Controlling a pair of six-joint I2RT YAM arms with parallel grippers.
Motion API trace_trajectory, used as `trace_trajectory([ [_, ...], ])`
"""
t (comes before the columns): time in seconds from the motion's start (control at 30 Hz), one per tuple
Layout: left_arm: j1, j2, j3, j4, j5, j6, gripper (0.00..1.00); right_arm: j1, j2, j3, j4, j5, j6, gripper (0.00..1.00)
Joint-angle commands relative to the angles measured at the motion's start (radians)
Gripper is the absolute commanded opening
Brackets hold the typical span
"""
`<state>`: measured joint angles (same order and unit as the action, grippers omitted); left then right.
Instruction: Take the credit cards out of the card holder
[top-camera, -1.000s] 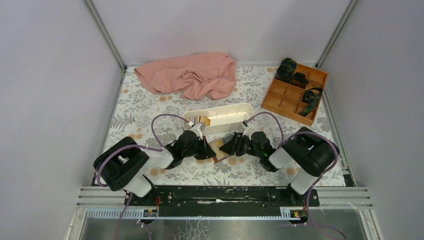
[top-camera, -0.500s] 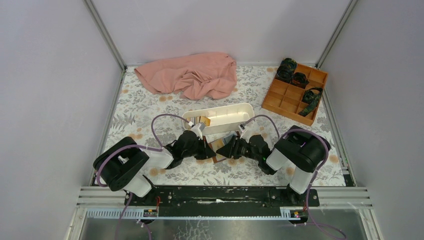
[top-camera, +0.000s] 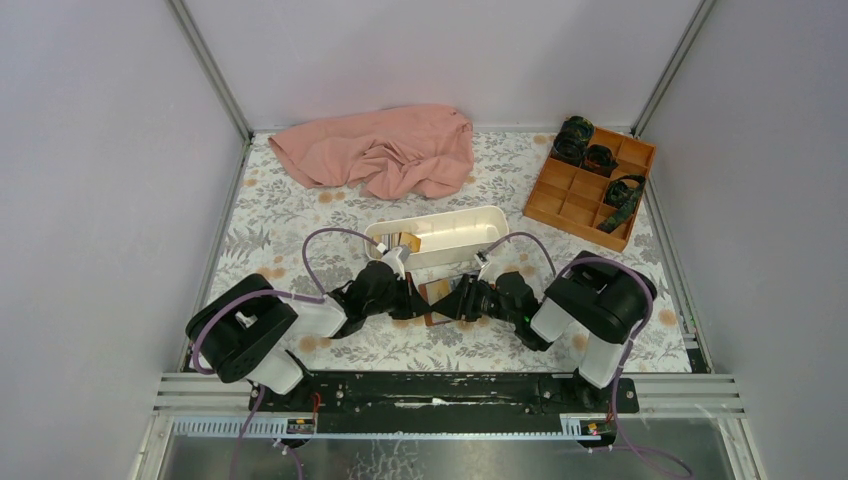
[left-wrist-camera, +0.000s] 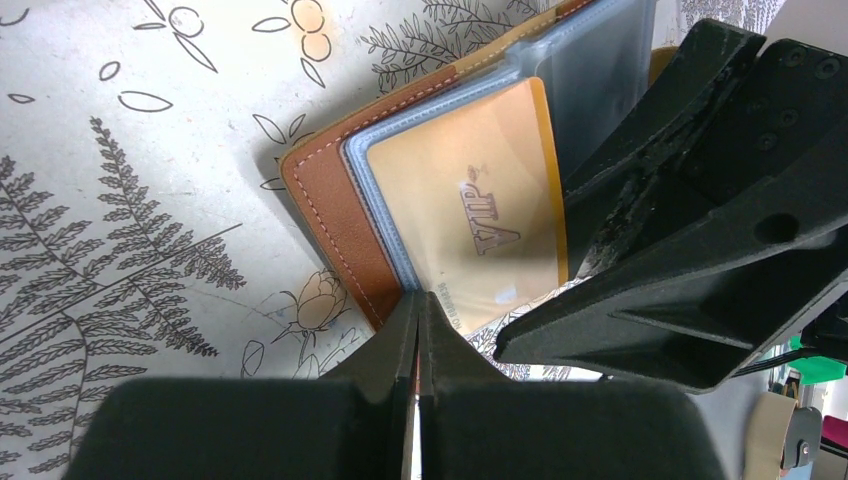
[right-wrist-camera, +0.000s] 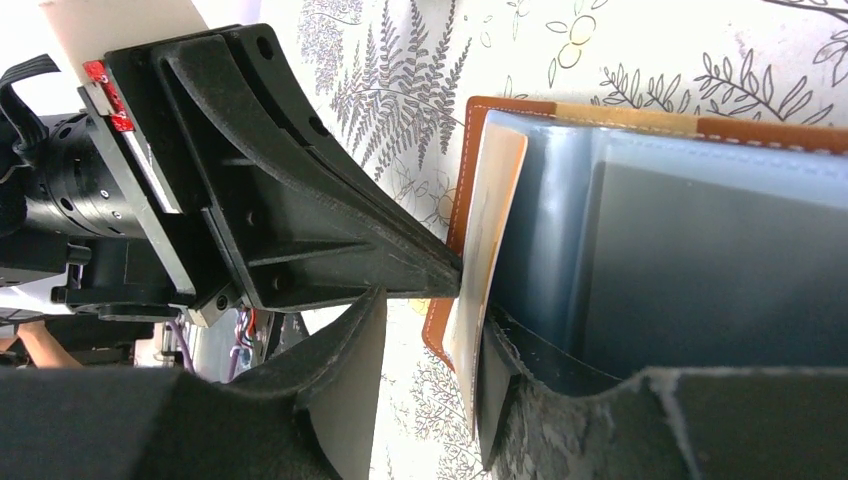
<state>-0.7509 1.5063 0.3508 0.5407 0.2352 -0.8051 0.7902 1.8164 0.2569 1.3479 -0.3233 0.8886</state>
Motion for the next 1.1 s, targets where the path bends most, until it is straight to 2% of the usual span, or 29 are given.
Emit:
trace_trajectory([
  [0.0,0.002,0.025,-0.027,-0.062,-0.052,0.030,0.00,0.033,-0.090,0.003,-0.112,-0.035,-0.060,0.42],
  [0.17,0.004,0.022,-0.032,-0.062,-0.052,0.032,0.00,0.015,-0.149,-0.005,-0.209,-0.003,-0.103,0.42],
  [0.63,0.013,0.019,-0.059,-0.050,-0.053,0.030,0.00,-0.054,-0.235,-0.053,-0.218,-0.013,-0.109,0.40],
  [1.07,0.016,0.010,-0.059,-0.051,-0.045,0.029,0.00,-0.078,-0.329,-0.070,-0.355,0.072,-0.153,0.36],
])
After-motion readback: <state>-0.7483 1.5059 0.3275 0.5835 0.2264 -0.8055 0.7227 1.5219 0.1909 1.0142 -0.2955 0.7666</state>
